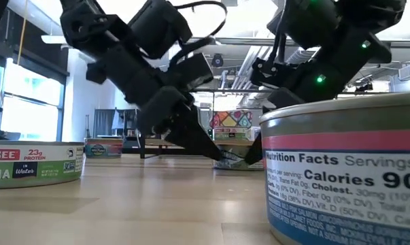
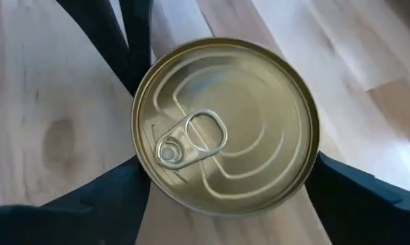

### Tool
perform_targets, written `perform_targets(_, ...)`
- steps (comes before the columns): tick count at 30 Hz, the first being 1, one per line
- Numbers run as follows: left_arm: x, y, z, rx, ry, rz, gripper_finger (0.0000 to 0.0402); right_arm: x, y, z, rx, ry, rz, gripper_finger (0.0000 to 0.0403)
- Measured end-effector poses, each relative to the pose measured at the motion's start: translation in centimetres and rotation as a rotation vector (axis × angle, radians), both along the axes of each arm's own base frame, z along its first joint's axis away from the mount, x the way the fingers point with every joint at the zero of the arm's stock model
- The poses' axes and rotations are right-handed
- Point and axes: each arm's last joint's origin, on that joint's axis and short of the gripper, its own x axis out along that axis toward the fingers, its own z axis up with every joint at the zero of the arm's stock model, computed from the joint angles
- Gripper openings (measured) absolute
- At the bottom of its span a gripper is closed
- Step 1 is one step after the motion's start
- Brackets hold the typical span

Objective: Stack canned seafood by type on shelf
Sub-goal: Put the green tuna can on the shelf aligned with the other green tuna can

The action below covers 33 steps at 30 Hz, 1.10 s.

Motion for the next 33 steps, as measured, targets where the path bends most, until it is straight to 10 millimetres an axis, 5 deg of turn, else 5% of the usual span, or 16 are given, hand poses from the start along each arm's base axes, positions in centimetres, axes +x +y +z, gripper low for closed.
perform_targets(11,-2.9,-0.5,2.4,0.087,0.201,0.045,0.0000,-1.4,2.4,0.3,-0.019,0.015,-0.066,0.0309)
perform_targets(20,-2.3,0.5,2.1,0.062,0.060,0.079,0.0000,-0.5,3.0,1.9,-0.034,0.007,-0.019,0.0306)
perform_targets(28,-2.3,1.0,1.4,0.050,0.080,0.079,0.0000,-0.9,2.6,1.6,-0.036,0.097,0.021,0.0288)
perform_targets(33,-2.2,1.0,0.8,0.051,0.087,0.080,0.0000,-0.2,1.0,1.6,-0.009,0.098,-0.011,0.0314)
